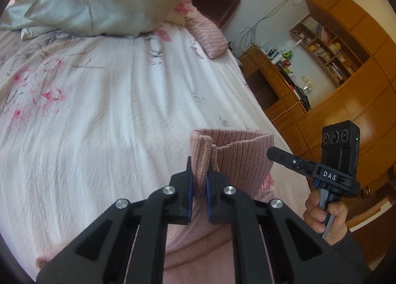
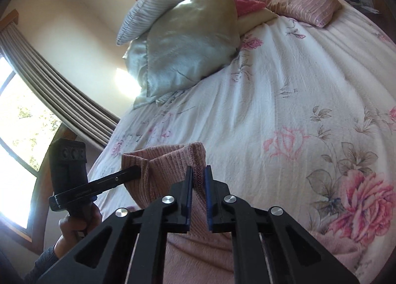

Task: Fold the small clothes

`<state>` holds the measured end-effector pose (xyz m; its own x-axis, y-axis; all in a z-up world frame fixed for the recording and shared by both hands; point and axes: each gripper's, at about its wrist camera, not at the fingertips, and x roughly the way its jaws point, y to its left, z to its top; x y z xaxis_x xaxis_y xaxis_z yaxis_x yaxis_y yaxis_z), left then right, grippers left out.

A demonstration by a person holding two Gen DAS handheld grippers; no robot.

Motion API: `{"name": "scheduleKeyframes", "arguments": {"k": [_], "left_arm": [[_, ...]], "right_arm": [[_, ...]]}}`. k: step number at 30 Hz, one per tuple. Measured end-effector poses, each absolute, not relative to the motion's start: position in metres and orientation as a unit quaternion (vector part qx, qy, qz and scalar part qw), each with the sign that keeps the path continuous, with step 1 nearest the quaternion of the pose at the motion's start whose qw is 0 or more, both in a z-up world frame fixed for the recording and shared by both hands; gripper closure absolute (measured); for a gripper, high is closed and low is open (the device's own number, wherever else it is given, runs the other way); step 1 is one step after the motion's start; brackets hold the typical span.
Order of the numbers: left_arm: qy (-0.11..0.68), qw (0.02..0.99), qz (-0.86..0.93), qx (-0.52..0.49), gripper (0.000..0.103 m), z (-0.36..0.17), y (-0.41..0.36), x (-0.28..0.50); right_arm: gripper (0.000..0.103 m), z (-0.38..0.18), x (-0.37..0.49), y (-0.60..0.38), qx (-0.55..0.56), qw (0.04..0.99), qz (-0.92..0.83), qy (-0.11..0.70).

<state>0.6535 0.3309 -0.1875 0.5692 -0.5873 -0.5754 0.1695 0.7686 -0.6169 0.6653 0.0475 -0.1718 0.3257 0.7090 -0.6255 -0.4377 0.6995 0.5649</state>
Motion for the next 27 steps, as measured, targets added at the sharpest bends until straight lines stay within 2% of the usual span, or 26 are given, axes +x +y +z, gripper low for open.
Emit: {"name": "scheduleKeyframes", "arguments": {"k": [4, 8, 10, 11, 12, 14, 20, 24, 25, 27], "left_arm": [[0.398, 0.857, -0.242, -0.221, 0.097, -0.173, 0.321, 0.597], [0.413, 0.854, -0.258, -0.184, 0.096, -0.184, 0.309, 0.540], [0.444, 0.832, -0.280, -0.178, 0.085, -0.201, 0.303, 0.513], [0.456, 0.826, -0.286, -0.171, 0.072, -0.208, 0.302, 0.502], [0.464, 0.821, -0.288, -0.166, 0.065, -0.215, 0.302, 0.490], [0.482, 0.806, -0.290, -0.185, 0.056, -0.227, 0.307, 0.474], [0.494, 0.770, -0.264, -0.305, 0.033, -0.251, 0.326, 0.492], [0.532, 0.741, -0.220, -0.346, 0.029, -0.278, 0.313, 0.517], [0.548, 0.736, -0.206, -0.341, 0.029, -0.285, 0.308, 0.522], [0.574, 0.728, -0.177, -0.330, 0.033, -0.295, 0.300, 0.527]], "right_arm": [[0.095, -0.153, 0.617, 0.036, 0.143, 0.796, 0.380, 0.448], [0.095, -0.158, 0.564, 0.024, 0.138, 0.786, 0.395, 0.455], [0.093, -0.175, 0.539, 0.020, 0.130, 0.768, 0.402, 0.482], [0.089, -0.187, 0.527, 0.018, 0.121, 0.757, 0.402, 0.500], [0.087, -0.199, 0.517, 0.014, 0.120, 0.745, 0.400, 0.519], [0.081, -0.218, 0.500, 0.000, 0.147, 0.726, 0.387, 0.549], [0.079, -0.243, 0.509, -0.028, 0.264, 0.697, 0.339, 0.574], [0.075, -0.266, 0.526, -0.012, 0.271, 0.687, 0.311, 0.598], [0.067, -0.273, 0.528, -0.007, 0.266, 0.683, 0.303, 0.609], [0.065, -0.284, 0.531, 0.002, 0.260, 0.679, 0.290, 0.623]]}}
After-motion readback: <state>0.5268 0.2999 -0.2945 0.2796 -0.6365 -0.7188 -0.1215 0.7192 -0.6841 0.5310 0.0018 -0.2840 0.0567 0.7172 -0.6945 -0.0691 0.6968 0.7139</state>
